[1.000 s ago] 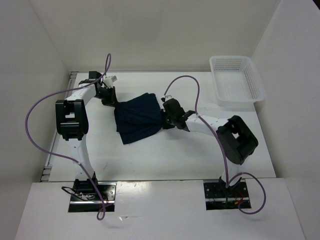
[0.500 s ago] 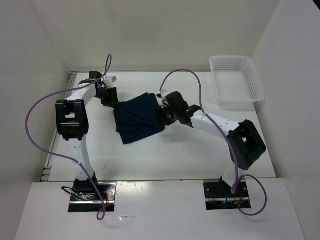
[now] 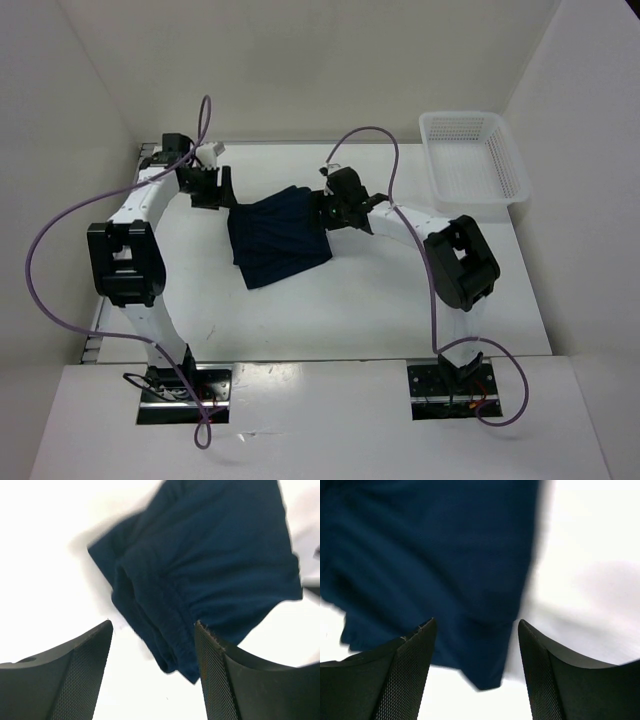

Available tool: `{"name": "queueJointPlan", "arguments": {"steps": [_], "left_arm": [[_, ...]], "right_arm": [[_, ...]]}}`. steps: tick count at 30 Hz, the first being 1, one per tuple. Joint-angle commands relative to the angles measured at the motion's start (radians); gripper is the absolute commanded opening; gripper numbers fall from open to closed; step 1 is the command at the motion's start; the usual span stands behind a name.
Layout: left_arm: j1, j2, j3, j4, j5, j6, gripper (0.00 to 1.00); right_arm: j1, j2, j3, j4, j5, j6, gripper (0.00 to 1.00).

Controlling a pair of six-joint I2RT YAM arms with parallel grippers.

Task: Fold and stack the shorts
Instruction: Fold the shorts

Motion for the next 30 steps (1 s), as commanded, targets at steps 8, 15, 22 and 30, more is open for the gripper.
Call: {"name": "queueJointPlan", "arguments": {"steps": [8, 15, 22, 30], "left_arm": [[0.002, 0.103, -0.116, -0.051, 0.082, 0.004, 0.79], [0.002, 0.172, -0.126, -0.051, 0.071, 0.004, 0.77], [0.002, 0.290, -0.059, -0.090, 0.102, 0.004, 0.42], [-0.007, 0.377, 0.165, -0.081, 0.114, 0.004, 0.30]], "right_arm": [[-0.032, 0.038, 0.047, 0.041, 0.111, 0.101, 0.71], [-0.041, -0.017, -0.028, 0.070, 0.130, 0.101, 0.71], [-0.059, -0.071, -0.037, 0.070, 0.150, 0.101, 0.71], [-0.116, -0.134, -0.076, 0.070, 0.192, 0.092, 0.71]]}}
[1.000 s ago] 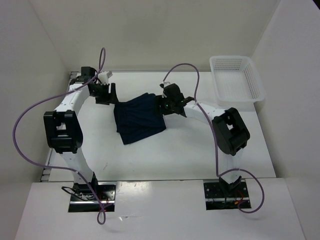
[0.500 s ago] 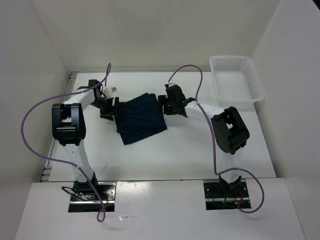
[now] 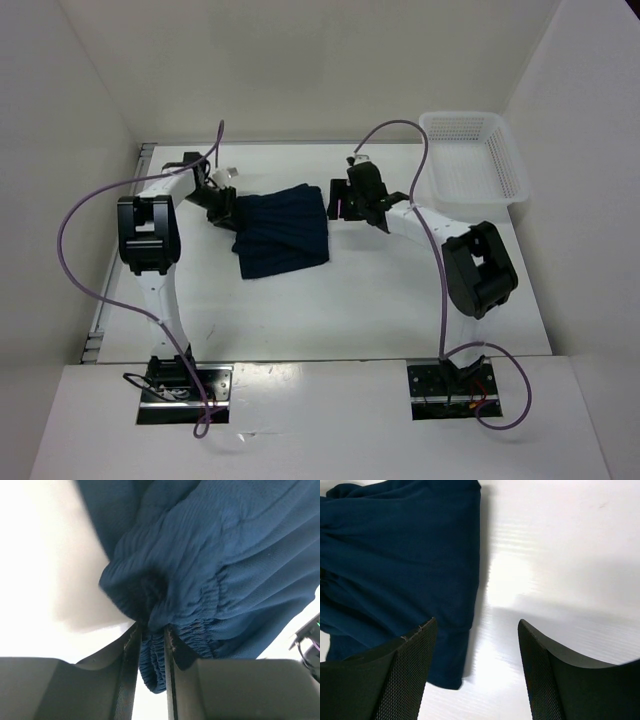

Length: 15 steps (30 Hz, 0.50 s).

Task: Fold and stack the shorts
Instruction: Fold the shorts

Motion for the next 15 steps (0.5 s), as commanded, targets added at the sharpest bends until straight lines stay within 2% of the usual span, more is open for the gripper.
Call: {"name": "queueJointPlan", "arguments": {"steps": [1, 8, 11, 15], "left_arm": [[-0.022, 0.047, 0.124, 0.054, -0.019, 0.025, 0.30], [-0.078, 0.146, 0.338, 0.057, -0.028, 0.025, 0.34], [-0.078, 0.147, 0.321, 0.057, -0.040, 0.025, 0.35], [-0.078, 0.102, 0.218, 0.057, -0.050, 0.025, 0.35]], "right_arm": [[-0.029, -0.061, -0.016, 0.042, 0.044, -0.003, 0.71], [-0.086, -0.052, 0.004, 0.042, 0.053, -0.012, 0.70], [-0.112, -0.061, 0.004, 0.033, 0.053, -0.012, 0.70], [-0.121, -0.098, -0.016, 0.033, 0.063, -0.033, 0.70]]}}
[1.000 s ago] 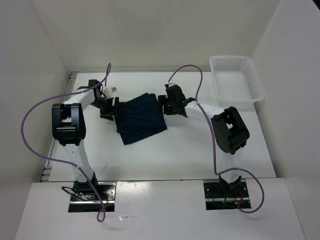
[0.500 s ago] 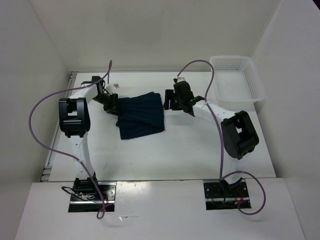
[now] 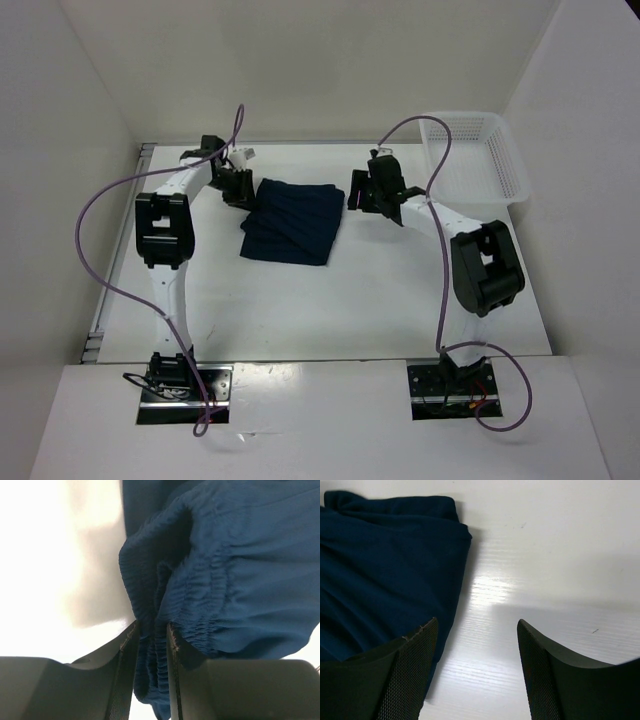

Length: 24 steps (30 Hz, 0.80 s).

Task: Fold and stack the shorts
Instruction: Fold the shorts

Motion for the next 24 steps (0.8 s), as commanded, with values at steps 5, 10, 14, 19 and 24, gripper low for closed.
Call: {"name": "queueJointPlan", "arguments": {"steps": [5, 10, 14, 19, 24], "left_arm": [[0.017, -0.080, -0.191, 0.015, -0.016, 0.023, 0.34], [0.026, -0.122, -0.247, 0.049, 0.008, 0.023, 0.45], [0.026, -0.143, -0.247, 0.049, -0.002, 0.023, 0.58], [0.069, -0.223, -0.265, 0.071, -0.025, 0.023, 0.75], [0.119, -0.332, -0.239, 0.061, -0.033, 0.023, 1.00]], "right_arm": [[-0.005, -0.090, -0.015, 0.042, 0.028, -0.022, 0.70], [-0.005, -0.090, -0.006, 0.042, 0.019, -0.022, 0.70], [-0.005, -0.100, -0.006, 0.042, 0.019, -0.022, 0.70], [-0.015, -0.168, -0.006, 0.021, 0.048, -0.031, 0.74], [-0.015, -0.249, -0.006, -0.009, 0.081, -0.040, 0.84]]}}
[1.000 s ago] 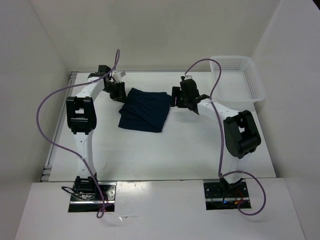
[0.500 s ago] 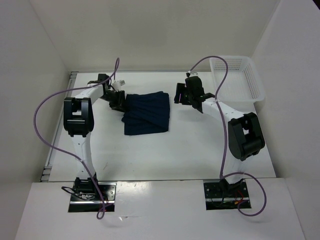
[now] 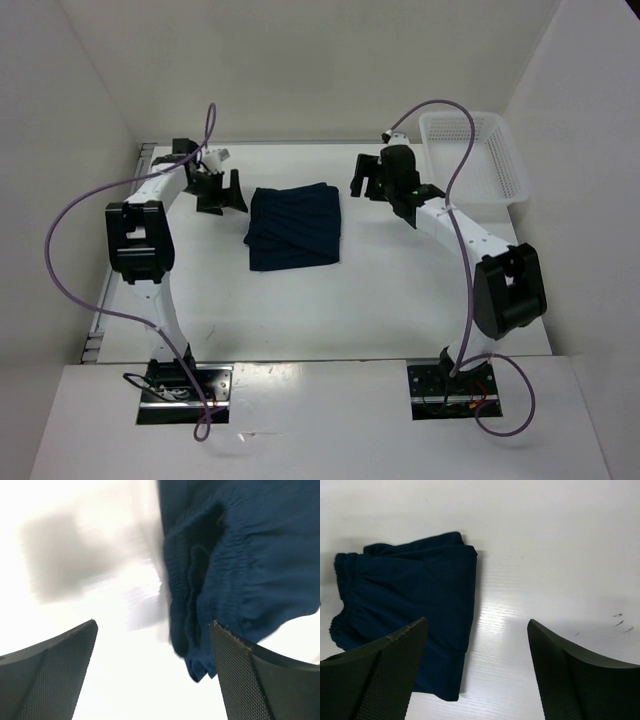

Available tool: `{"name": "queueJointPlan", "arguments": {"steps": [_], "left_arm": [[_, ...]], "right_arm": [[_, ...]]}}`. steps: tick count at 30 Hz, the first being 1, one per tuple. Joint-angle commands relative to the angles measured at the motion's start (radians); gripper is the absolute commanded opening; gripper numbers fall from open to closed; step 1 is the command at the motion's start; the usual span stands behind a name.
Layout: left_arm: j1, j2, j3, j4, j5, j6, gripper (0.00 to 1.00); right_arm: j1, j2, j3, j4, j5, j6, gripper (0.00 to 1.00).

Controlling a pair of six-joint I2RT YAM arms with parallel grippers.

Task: Fold and stack the shorts
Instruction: Fold the shorts

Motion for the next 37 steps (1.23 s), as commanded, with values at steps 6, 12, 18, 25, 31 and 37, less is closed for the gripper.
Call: {"name": "queueJointPlan", "arguments": {"steps": [6, 12, 18, 25, 31, 37], "left_arm": [[0.126, -0.245, 0.053, 0.035, -0.016, 0.022, 1.00], [0.158, -0.349, -0.062, 0.135, -0.387, 0.022, 1.00], [0.167, -0.428, -0.182, 0.187, -0.417, 0.022, 1.00], [0.167, -0.437, -0.182, 0.187, -0.394, 0.022, 1.00], [0.167, -0.437, -0.193, 0.187, -0.383, 0.022, 1.00], [0.167, -0.457, -0.213, 0.187, -0.351, 0.022, 1.00]], "right_arm": [[-0.065, -0.168, 0.002, -0.033, 0.085, -0.016, 0.99], [-0.139, -0.223, -0.007, -0.103, 0.098, -0.041, 1.00], [-0.227, -0.284, -0.038, -0.103, 0.110, -0.062, 1.00], [-0.250, -0.327, -0.081, -0.103, 0.110, -0.072, 1.00], [-0.250, -0.346, -0.099, -0.103, 0.110, -0.072, 1.00], [-0.250, -0.355, -0.099, -0.103, 0.101, -0.072, 1.00]]}}
